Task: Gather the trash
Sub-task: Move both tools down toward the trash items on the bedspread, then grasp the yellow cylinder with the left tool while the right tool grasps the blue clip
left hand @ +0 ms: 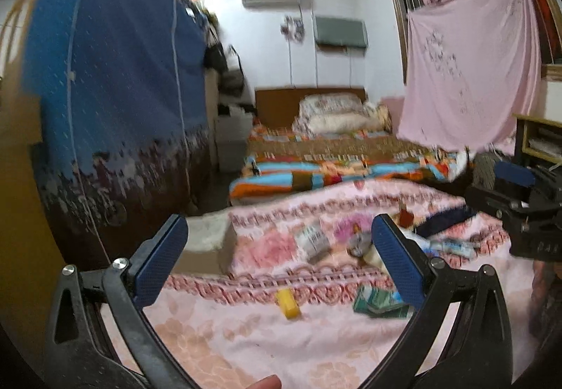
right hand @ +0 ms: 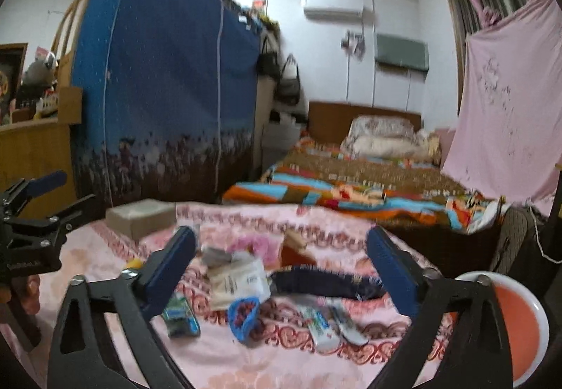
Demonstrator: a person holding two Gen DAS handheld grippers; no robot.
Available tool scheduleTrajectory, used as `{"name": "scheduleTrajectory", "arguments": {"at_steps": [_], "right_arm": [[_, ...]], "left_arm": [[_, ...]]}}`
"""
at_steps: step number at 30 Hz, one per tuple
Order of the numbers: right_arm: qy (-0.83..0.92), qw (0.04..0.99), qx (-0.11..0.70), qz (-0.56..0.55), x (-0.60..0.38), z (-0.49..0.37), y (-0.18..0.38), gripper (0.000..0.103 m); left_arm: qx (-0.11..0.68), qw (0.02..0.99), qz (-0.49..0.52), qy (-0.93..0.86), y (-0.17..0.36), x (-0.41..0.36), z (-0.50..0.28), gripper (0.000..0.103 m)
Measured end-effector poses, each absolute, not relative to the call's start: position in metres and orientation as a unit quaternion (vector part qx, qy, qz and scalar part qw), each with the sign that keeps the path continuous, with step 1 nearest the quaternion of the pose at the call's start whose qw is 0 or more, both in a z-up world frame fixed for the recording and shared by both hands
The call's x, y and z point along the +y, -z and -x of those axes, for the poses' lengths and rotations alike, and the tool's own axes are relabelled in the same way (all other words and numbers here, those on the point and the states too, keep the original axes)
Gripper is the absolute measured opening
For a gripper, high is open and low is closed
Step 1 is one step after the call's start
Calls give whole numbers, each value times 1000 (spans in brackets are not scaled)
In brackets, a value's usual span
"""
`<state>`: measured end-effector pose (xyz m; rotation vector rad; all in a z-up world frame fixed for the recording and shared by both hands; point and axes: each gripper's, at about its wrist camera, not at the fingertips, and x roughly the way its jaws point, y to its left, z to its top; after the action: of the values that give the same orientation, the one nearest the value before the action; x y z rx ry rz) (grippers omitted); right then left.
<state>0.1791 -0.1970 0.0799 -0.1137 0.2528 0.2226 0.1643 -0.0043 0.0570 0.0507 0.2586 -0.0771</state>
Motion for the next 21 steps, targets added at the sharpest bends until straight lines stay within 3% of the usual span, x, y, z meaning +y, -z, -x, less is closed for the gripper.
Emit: {"name": "scheduleTrajectory", "arguments": {"at_steps": [3,8,11,13,15,21], "right_arm": [[-113,979,162,54,-198,-186,-74,81],[-141,964,220,46,-197,-198,-60,75],[-150,957,245,46,-196,-202,-52,72],[-152,951,265,50,-193,-207,-46,63],[-152,942,296,49,-192,-215,-38,47],[-179,924,337,19,-198,-224,-27,43]], "left_arm": [[174,983,-25,43,-49,-5,-176,90],[262,963,-4,60,-30,-2,-199,83],[303,951,2,67,-19,-3,-212,71],[322,944,1,69,-15,-4,-217,62],[335,939,3,75,-11,-6,-220,57],[363,928,15,79,-5,-5,-226,37]]}}
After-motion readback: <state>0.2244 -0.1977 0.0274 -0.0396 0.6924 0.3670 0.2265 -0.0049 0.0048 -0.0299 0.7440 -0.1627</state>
